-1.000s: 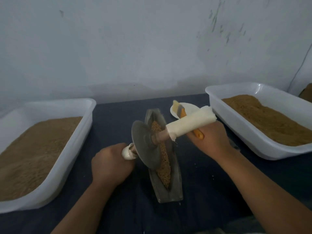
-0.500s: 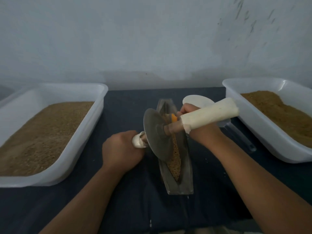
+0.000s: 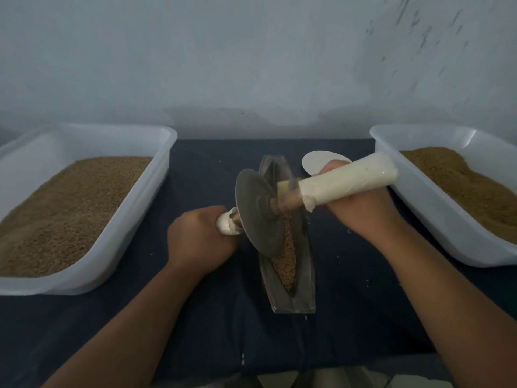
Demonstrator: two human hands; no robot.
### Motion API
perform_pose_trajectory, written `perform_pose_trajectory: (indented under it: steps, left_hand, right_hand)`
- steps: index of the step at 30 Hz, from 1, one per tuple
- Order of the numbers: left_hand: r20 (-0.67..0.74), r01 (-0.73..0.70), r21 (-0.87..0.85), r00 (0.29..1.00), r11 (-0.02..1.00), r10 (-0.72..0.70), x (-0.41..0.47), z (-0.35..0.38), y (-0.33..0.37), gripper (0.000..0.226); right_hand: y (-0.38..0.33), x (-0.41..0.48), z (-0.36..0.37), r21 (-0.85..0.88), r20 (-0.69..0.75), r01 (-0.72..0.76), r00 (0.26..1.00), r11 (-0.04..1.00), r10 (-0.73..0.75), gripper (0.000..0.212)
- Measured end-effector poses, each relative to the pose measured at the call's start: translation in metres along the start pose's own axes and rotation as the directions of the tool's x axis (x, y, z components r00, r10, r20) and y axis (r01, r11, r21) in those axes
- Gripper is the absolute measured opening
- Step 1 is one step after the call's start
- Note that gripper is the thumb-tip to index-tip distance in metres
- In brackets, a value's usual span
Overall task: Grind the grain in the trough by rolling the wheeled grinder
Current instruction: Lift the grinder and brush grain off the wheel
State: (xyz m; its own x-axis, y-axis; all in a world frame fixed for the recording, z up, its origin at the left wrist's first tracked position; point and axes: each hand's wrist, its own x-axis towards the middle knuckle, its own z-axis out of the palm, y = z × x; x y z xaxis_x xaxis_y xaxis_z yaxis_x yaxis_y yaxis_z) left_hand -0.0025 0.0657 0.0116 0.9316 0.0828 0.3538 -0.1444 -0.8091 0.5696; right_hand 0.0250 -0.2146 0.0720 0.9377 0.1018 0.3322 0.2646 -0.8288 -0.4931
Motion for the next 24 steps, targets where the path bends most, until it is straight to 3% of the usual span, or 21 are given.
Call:
perform_pose_trajectory:
  steps: [2, 6, 8, 11, 14, 19, 24]
  left_hand:
    - [-0.007, 0.023, -0.038, 1.0, 0.999, -0.024, 0.0, 0.001, 0.0, 0.021]
    - [0.002, 0.106, -0.059, 0.994, 0.993, -0.106, 0.004, 0.006, -0.004, 0.019]
    - [-0.003, 0.143, -0.046, 0.99, 0.989, -0.143, 0.007, 0.009, -0.005, 0.025]
    - [-0.017, 0.173, -0.042, 0.985, 0.984, -0.174, 0.01, 0.012, -0.006, 0.031]
    - [-0.028, 0.18, -0.044, 0.983, 0.983, -0.181, 0.011, 0.012, -0.006, 0.03]
    - [-0.019, 0.166, -0.017, 0.986, 0.986, -0.166, 0.012, 0.012, -0.008, 0.025]
    - [-0.012, 0.148, -0.037, 0.989, 0.988, -0.149, 0.011, 0.013, -0.008, 0.029]
  right_hand:
    - [0.008, -0.012, -0.017, 0.199, -0.122, -0.039, 0.99, 0.979, 0.064, 0.014]
    - [-0.002, -0.026, -0.043, 0.439, -0.185, 0.049, 0.982, 0.897, 0.037, 0.026]
    - [-0.007, -0.03, -0.045, 0.534, -0.136, 0.011, 0.988, 0.845, 0.074, 0.036]
    - [-0.017, -0.038, -0.037, 0.62, 0.051, -0.115, 0.993, 0.776, 0.106, 0.041]
    - [-0.02, -0.041, -0.023, 0.578, 0.184, -0.143, 0.982, 0.803, 0.042, 0.037]
    - [-0.029, -0.027, -0.019, 0.326, 0.104, 0.035, 0.992, 0.945, -0.073, 0.034]
    - [-0.032, -0.018, -0.027, 0.352, 0.156, 0.034, 0.983, 0.935, -0.094, 0.035]
